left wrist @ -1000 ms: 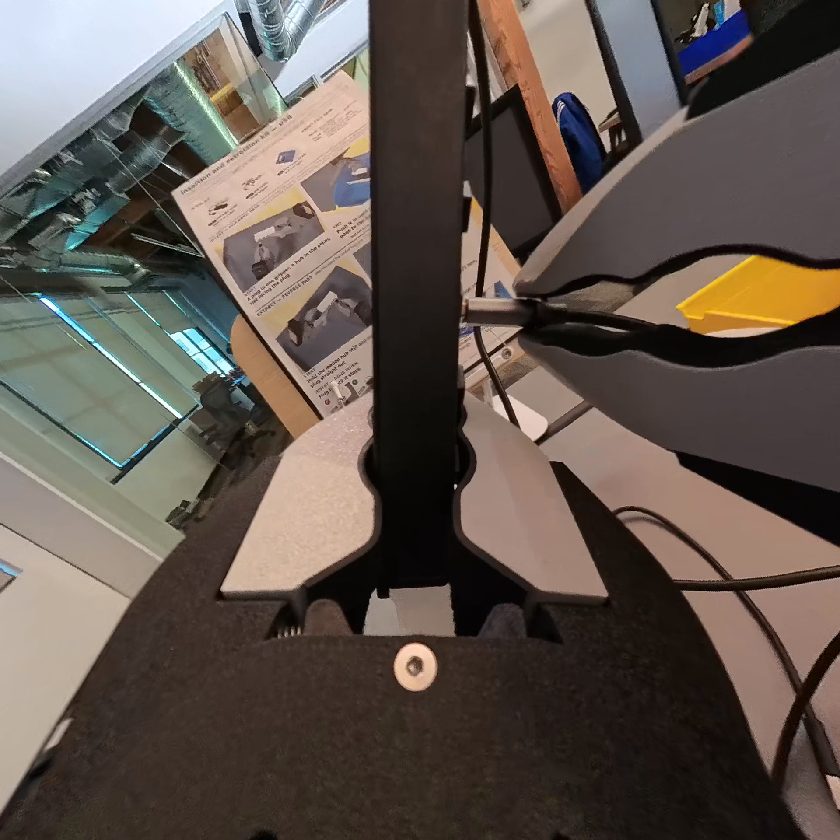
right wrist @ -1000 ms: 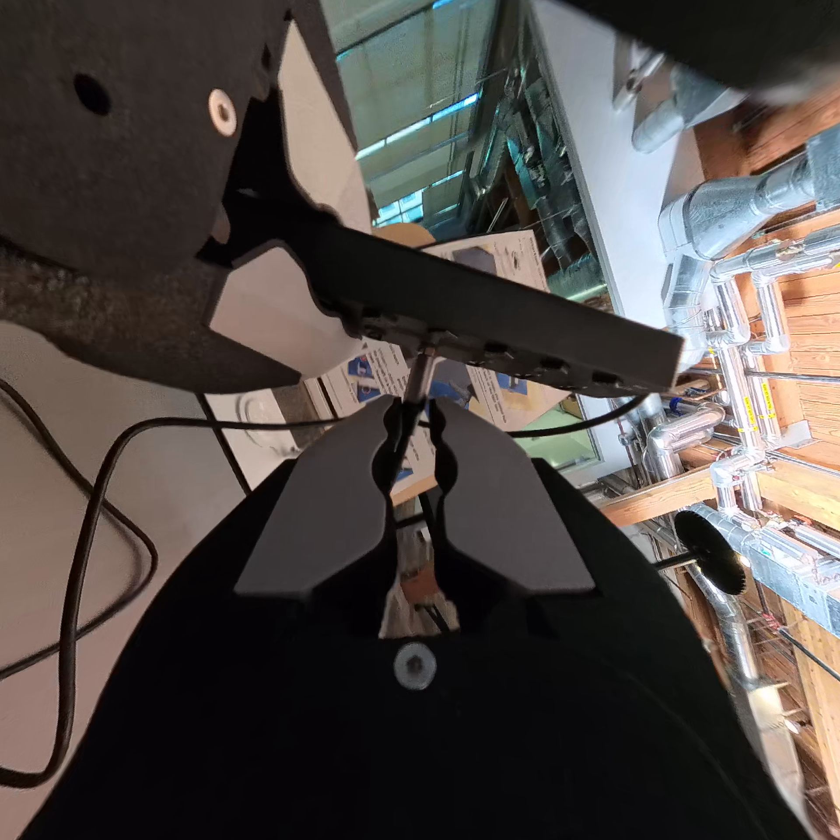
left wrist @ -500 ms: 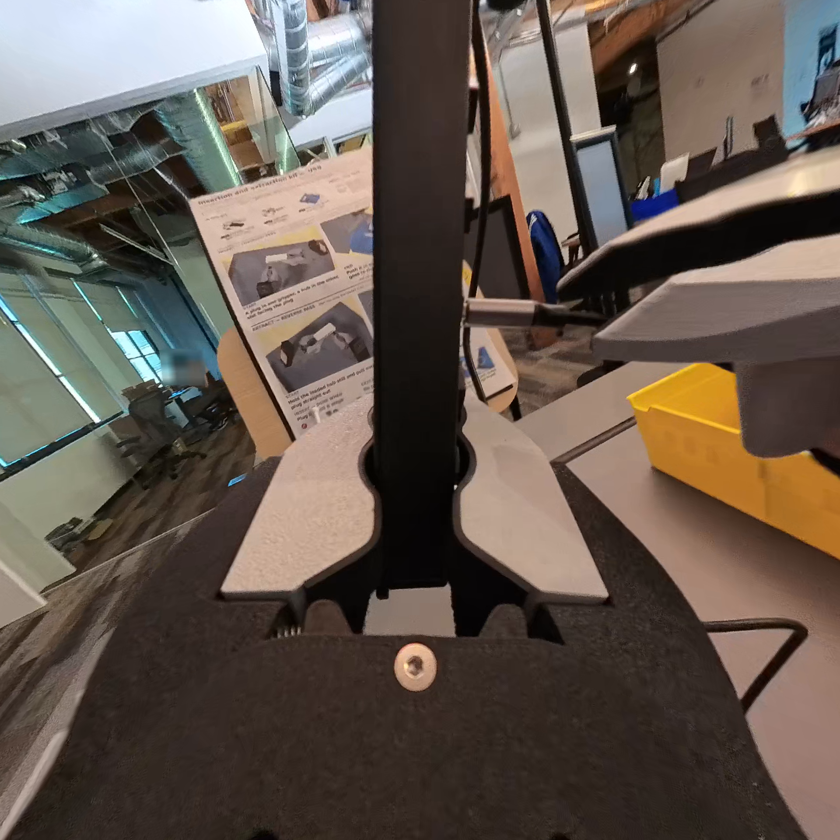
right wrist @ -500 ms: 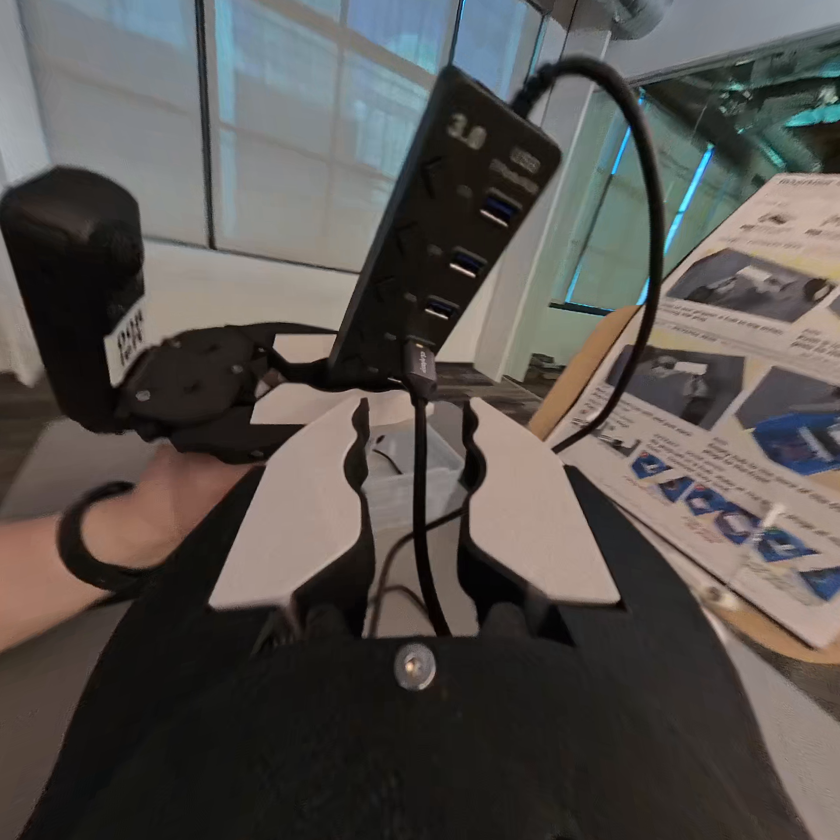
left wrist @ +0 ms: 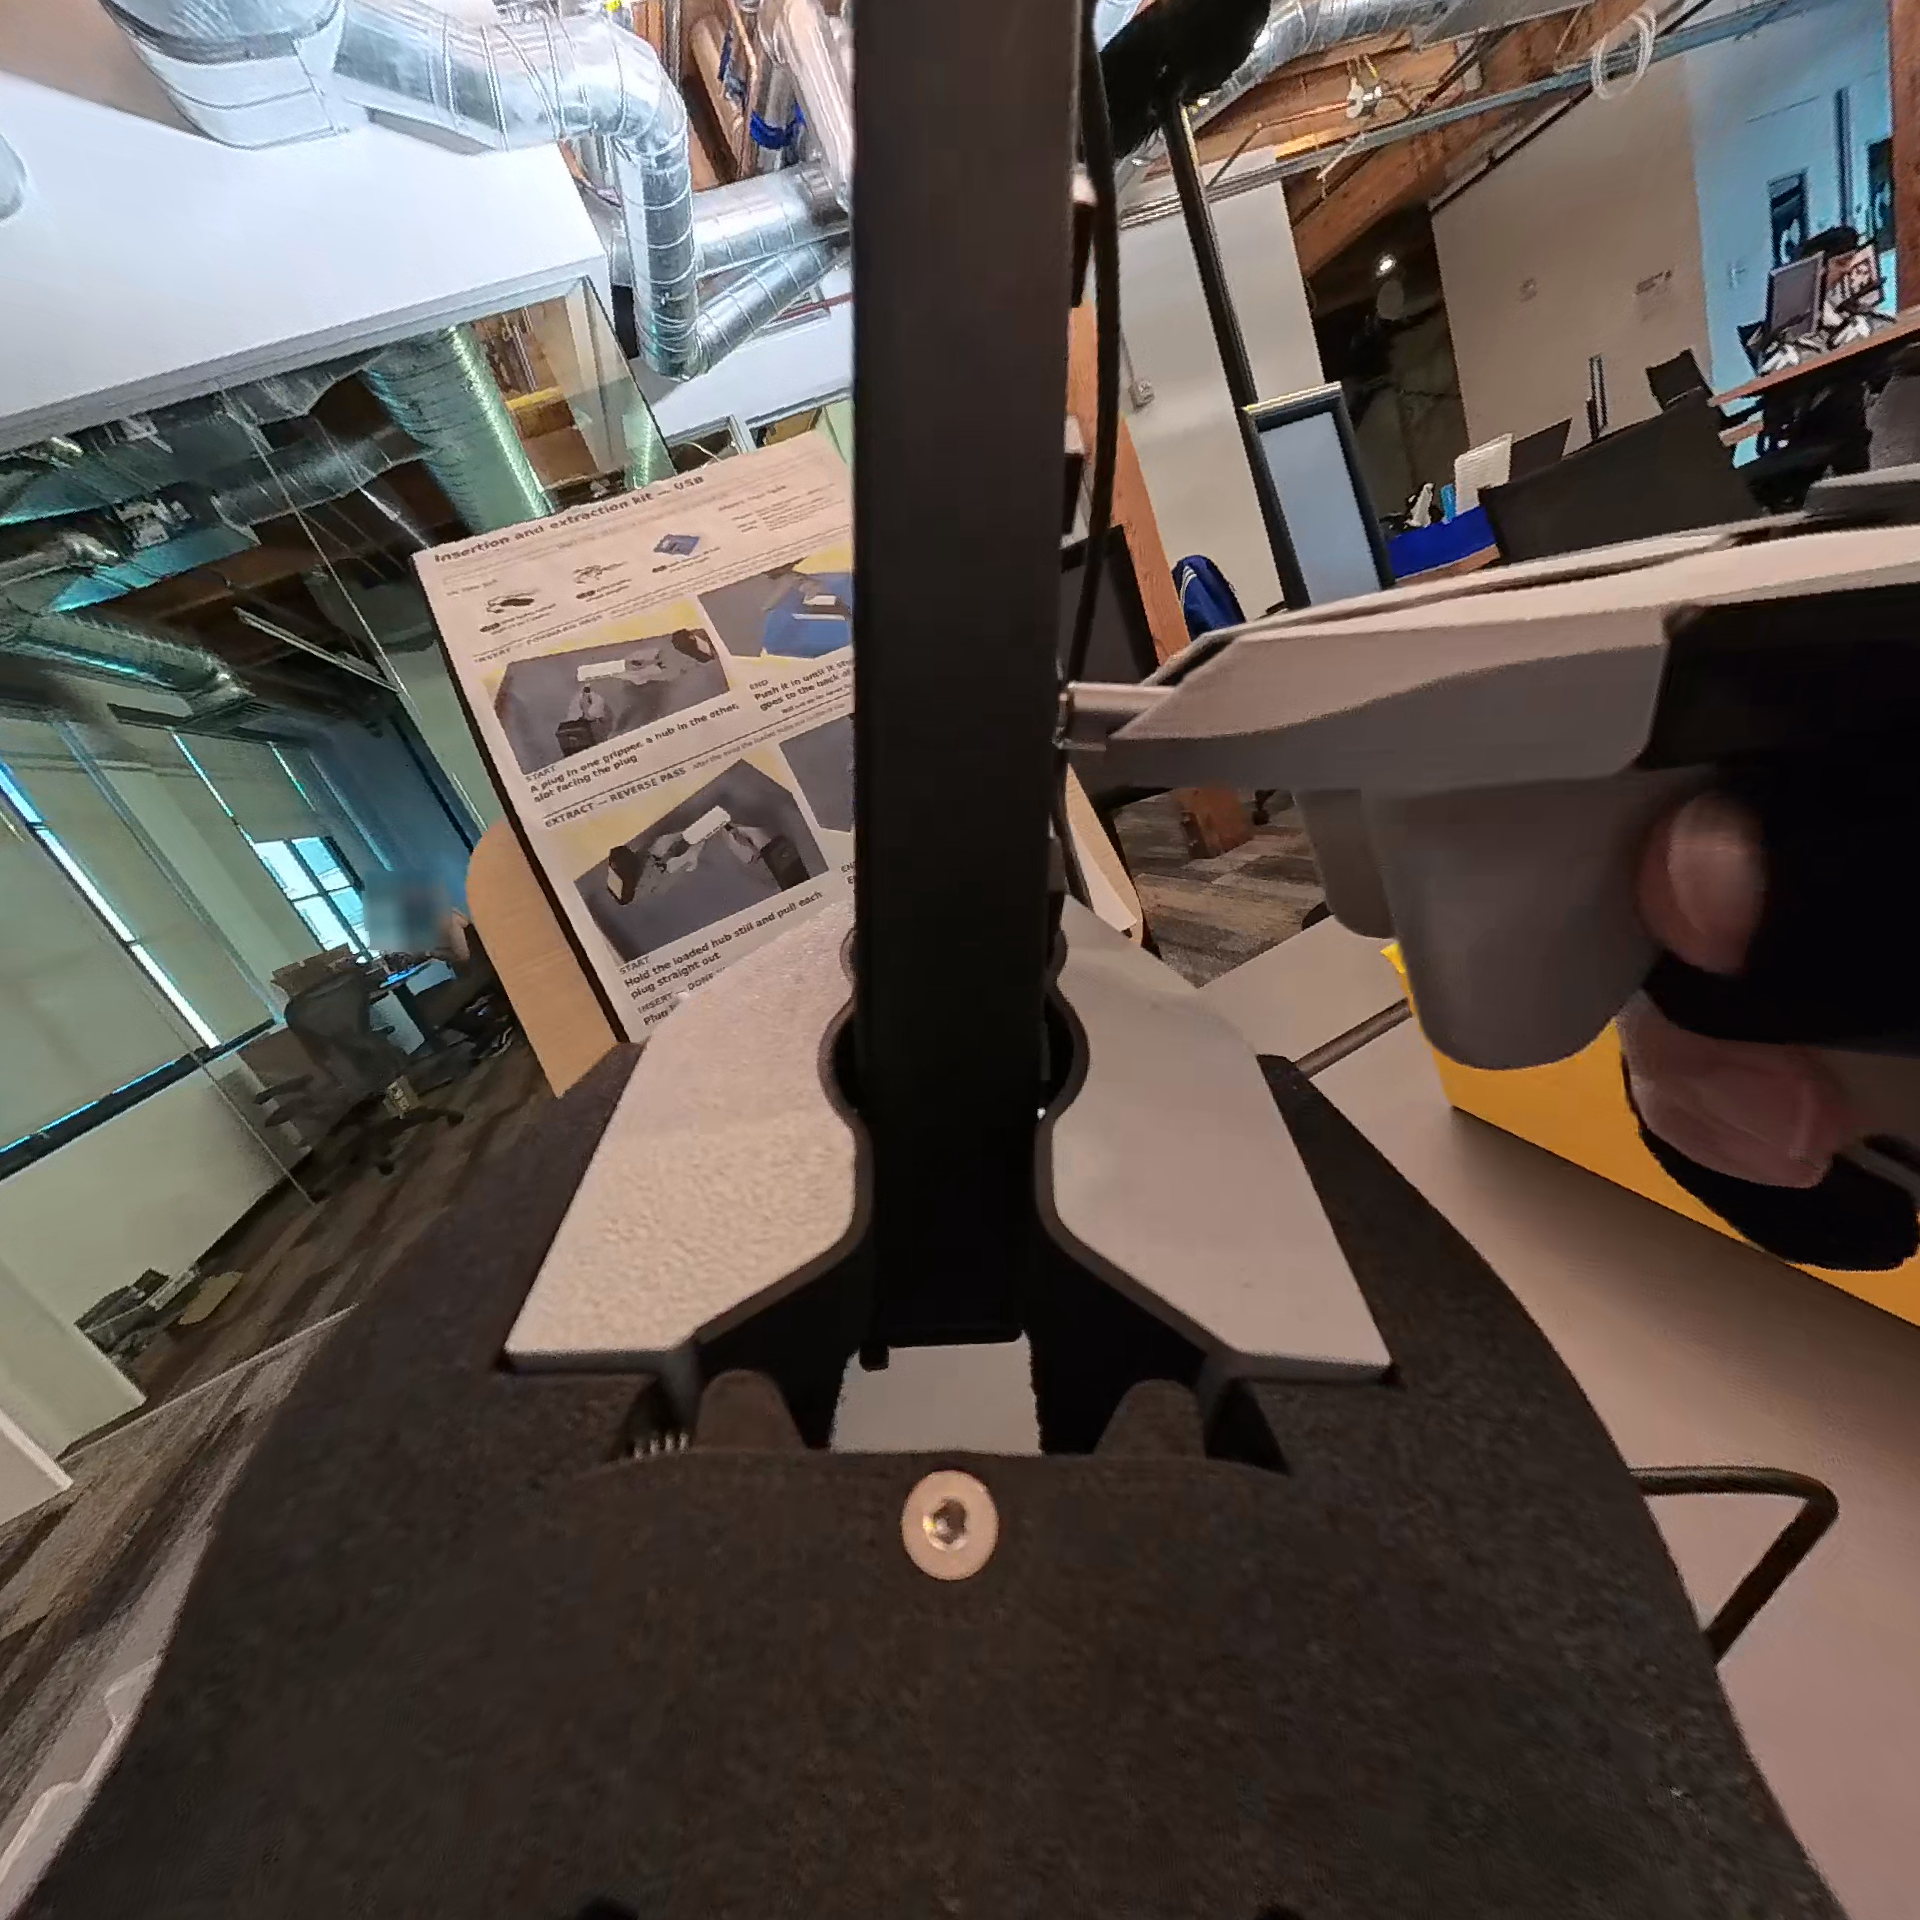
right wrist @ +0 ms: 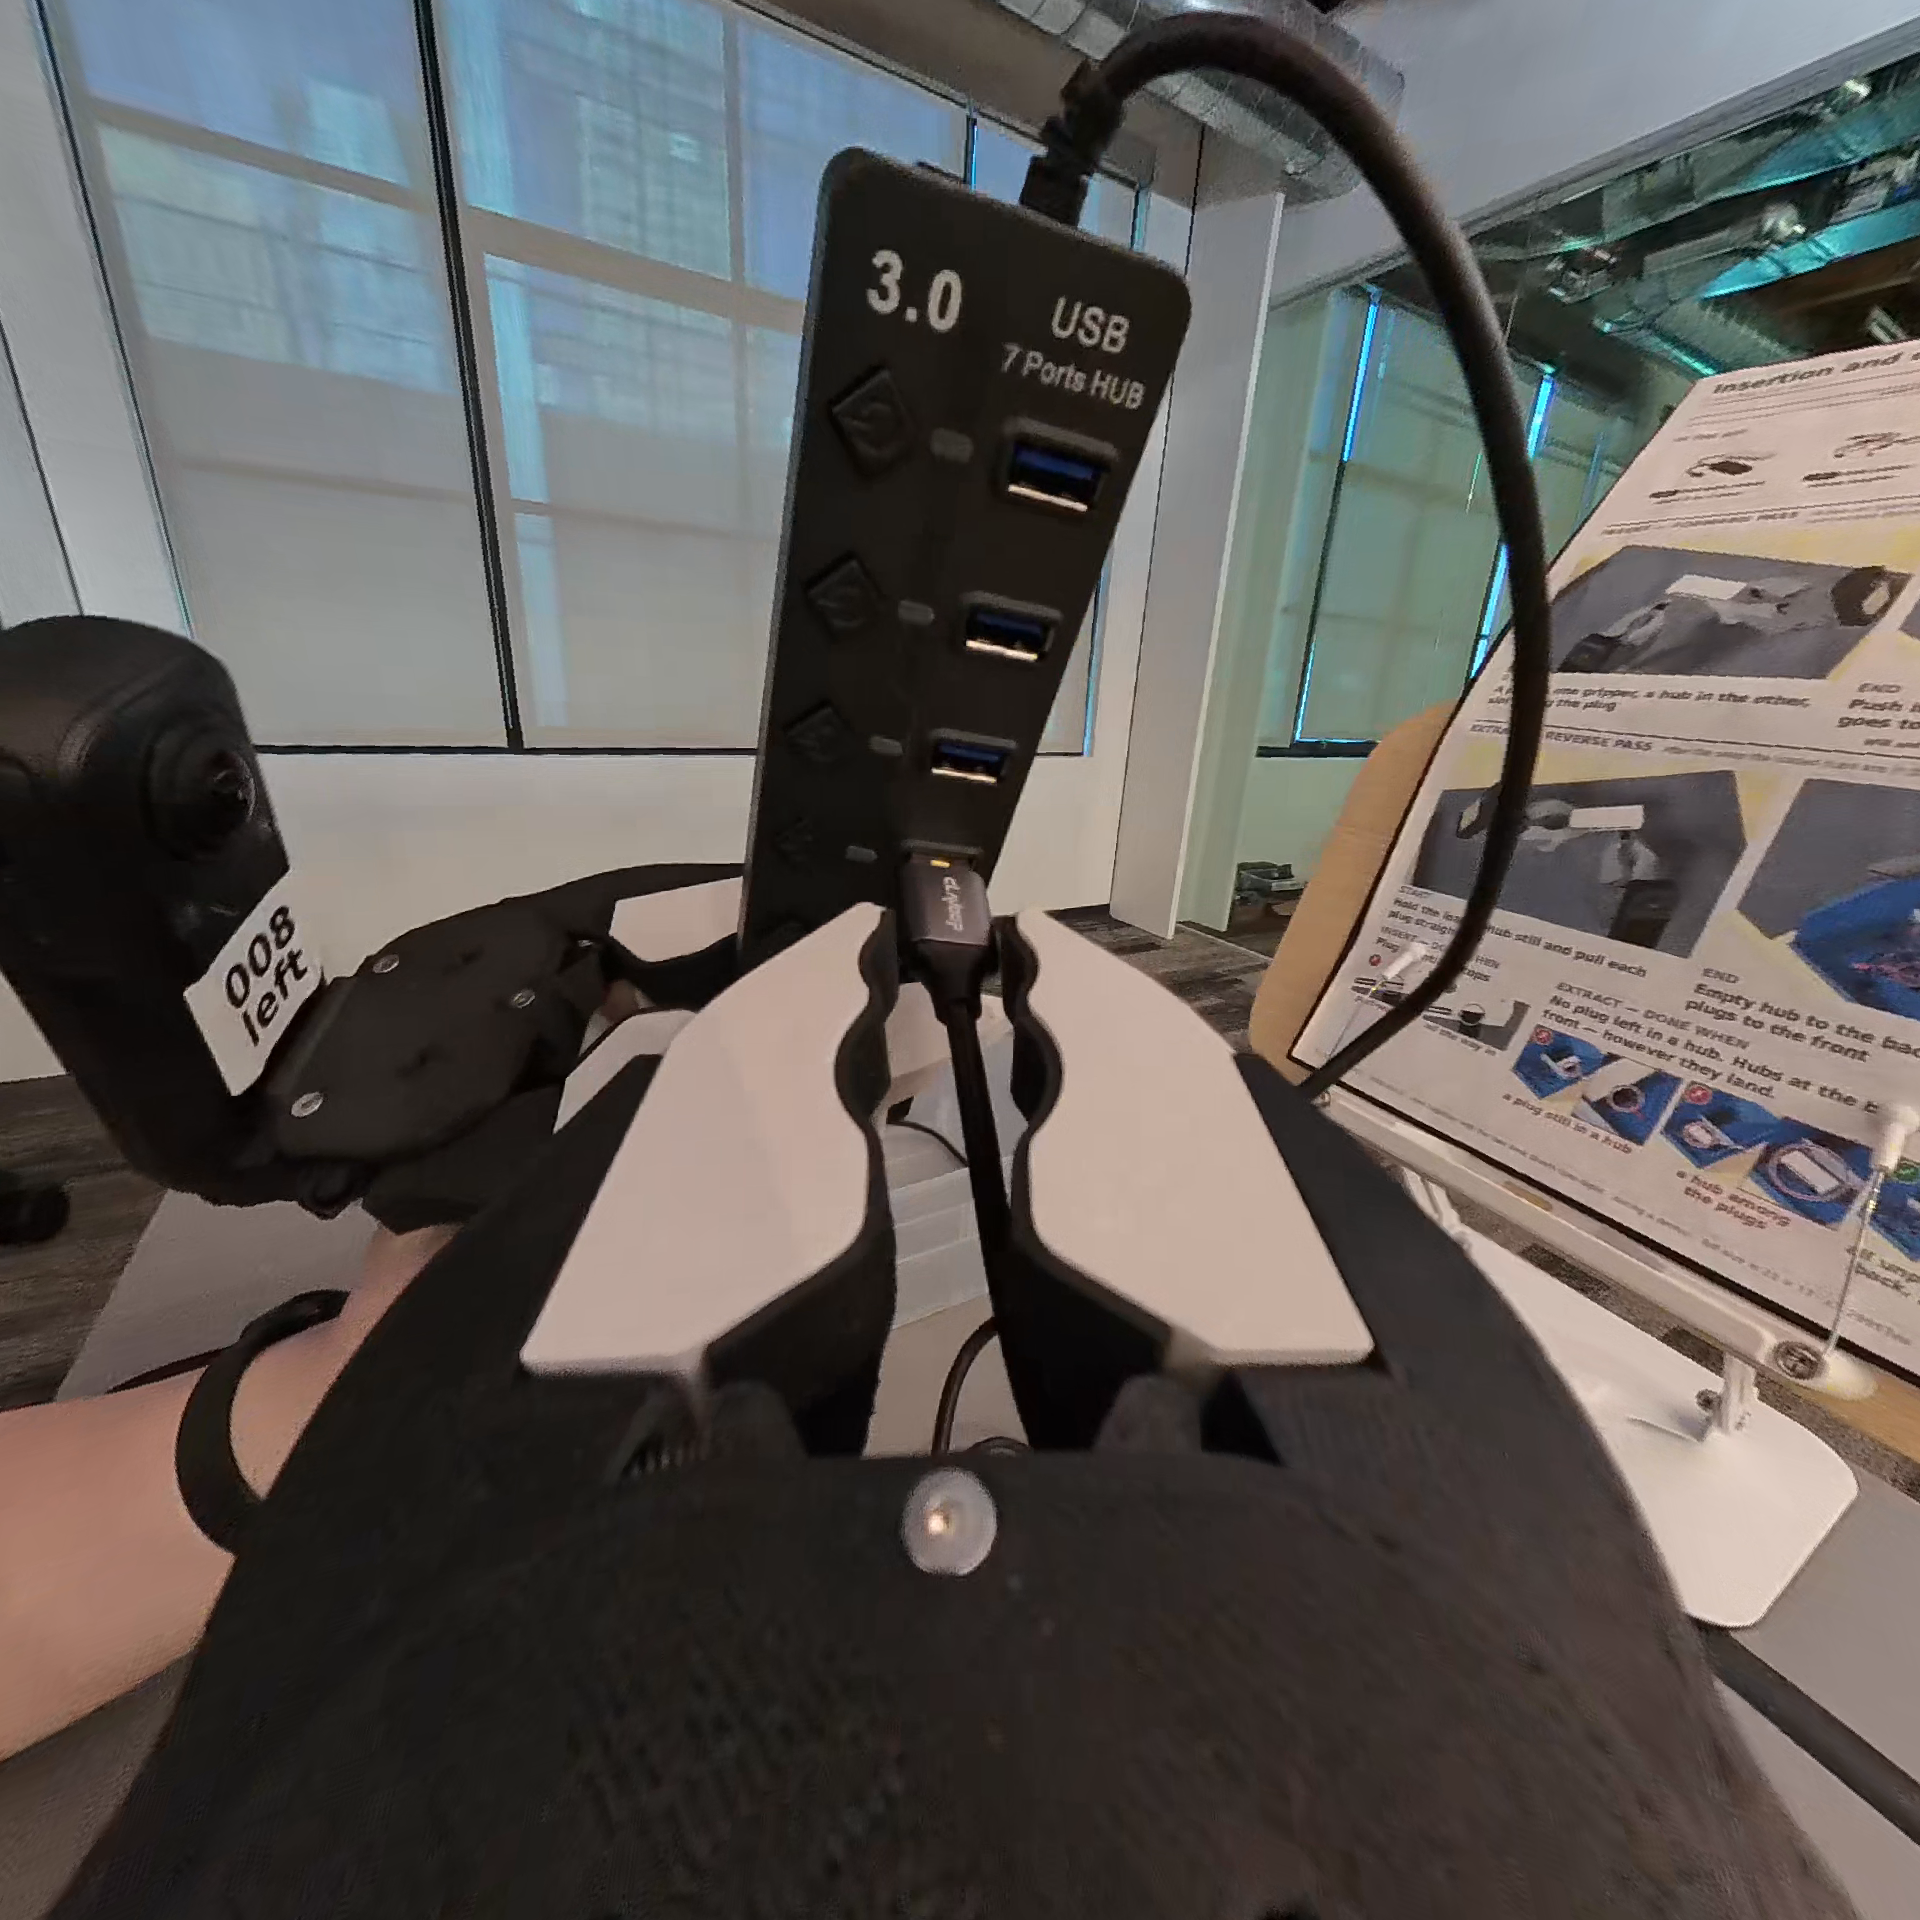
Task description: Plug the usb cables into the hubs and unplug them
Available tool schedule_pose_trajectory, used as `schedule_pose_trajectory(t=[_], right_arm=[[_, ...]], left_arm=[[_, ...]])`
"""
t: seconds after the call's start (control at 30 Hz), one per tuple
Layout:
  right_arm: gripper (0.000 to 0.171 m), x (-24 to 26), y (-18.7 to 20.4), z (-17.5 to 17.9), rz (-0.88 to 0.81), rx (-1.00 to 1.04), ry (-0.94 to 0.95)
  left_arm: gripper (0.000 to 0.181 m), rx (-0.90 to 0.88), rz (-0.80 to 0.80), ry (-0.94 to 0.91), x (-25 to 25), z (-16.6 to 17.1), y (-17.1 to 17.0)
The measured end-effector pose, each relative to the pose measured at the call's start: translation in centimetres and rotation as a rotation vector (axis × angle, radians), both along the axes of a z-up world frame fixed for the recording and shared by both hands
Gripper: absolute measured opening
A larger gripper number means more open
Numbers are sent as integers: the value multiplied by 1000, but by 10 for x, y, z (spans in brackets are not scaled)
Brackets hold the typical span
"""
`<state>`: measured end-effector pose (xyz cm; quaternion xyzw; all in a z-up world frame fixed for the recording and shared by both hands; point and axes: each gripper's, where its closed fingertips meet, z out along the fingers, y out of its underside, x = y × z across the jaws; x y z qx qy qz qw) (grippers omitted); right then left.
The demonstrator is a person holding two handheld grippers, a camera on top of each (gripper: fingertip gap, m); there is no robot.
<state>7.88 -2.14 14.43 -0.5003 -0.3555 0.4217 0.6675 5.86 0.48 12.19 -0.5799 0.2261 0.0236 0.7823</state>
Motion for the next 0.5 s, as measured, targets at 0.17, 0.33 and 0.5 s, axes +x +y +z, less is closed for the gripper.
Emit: schedule_pose_trajectory(t=[0.17,0.33,0.5], right_arm=[[18,-1,1,-3,-17,-26,-5],[18,-4,3,-6,-82,-47,14],[18,-4,0,-4,-62,-28,6]], left_arm=[[27,-30,-21,-29,0,-3,2],[28,-73,-20,-49,-6,-5,6],[27,-94,-72,-68,-5,-4,4]])
